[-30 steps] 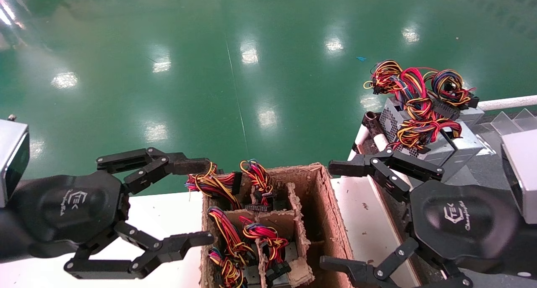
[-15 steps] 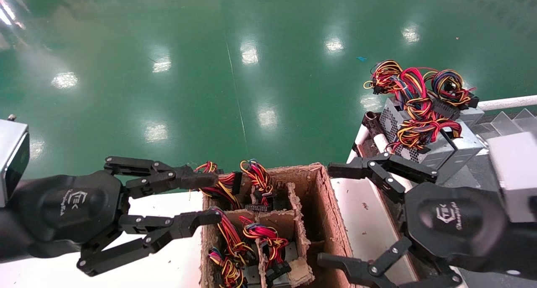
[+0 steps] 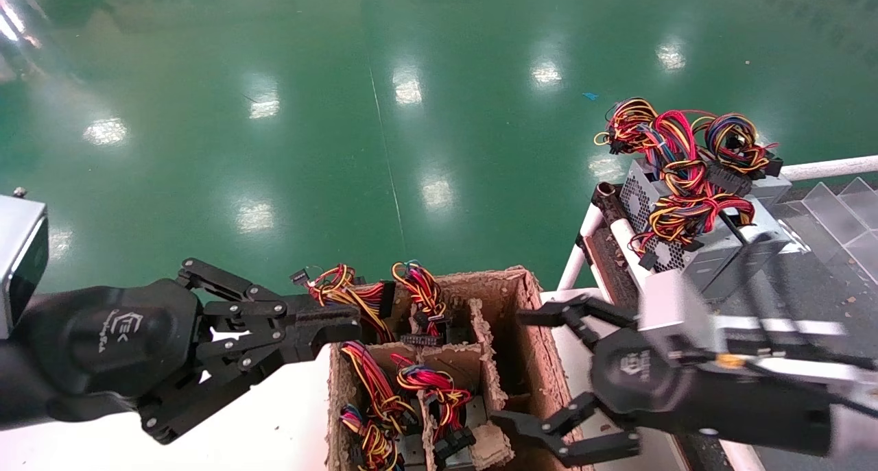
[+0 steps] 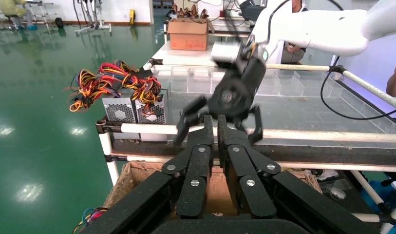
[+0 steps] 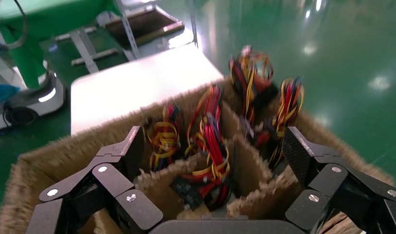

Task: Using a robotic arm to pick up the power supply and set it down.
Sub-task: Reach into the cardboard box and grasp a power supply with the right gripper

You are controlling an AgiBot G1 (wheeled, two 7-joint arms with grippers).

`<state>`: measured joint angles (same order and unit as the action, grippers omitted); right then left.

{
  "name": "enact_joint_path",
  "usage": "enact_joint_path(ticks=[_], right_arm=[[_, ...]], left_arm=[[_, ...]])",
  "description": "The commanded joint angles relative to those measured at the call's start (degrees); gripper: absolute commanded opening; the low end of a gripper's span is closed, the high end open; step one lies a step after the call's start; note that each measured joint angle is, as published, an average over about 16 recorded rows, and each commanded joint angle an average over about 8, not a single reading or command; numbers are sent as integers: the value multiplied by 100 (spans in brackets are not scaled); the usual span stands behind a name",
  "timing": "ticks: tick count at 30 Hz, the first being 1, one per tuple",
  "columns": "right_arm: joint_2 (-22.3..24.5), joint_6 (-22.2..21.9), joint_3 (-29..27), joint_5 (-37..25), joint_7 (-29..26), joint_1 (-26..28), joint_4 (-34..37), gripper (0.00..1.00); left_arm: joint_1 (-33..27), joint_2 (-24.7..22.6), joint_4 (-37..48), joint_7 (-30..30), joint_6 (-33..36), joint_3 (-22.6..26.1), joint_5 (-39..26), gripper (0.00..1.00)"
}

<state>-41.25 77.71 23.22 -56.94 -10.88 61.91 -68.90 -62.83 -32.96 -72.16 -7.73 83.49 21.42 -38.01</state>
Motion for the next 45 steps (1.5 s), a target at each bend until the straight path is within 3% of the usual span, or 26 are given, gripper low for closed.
enact_joint_path(ticks=[1, 2, 4, 9, 10, 24, 45], right_arm=[[-118, -76, 128, -218, -41, 45, 80, 34], [-181, -92, 173, -288, -38, 73, 144, 22], [-305, -118, 256, -411, -22, 126, 273, 2], [-602, -161, 431, -655, 45, 242, 550, 0], [-659, -170, 461, -694, 60, 258, 601, 0], [-1231, -381, 755, -1171, 283, 438, 996, 0], [-1491, -519, 843, -1357, 420, 559, 1267, 0]], left_arm=[[0, 0, 0, 0, 0, 0, 0, 0], [0, 0, 0, 0, 0, 0, 0, 5], [0, 0, 0, 0, 0, 0, 0, 29], [0, 0, 0, 0, 0, 0, 0, 91], [0, 0, 0, 0, 0, 0, 0, 99], [0, 0, 0, 0, 0, 1, 1, 100], [-1, 1, 0, 1, -1, 2, 1, 100]])
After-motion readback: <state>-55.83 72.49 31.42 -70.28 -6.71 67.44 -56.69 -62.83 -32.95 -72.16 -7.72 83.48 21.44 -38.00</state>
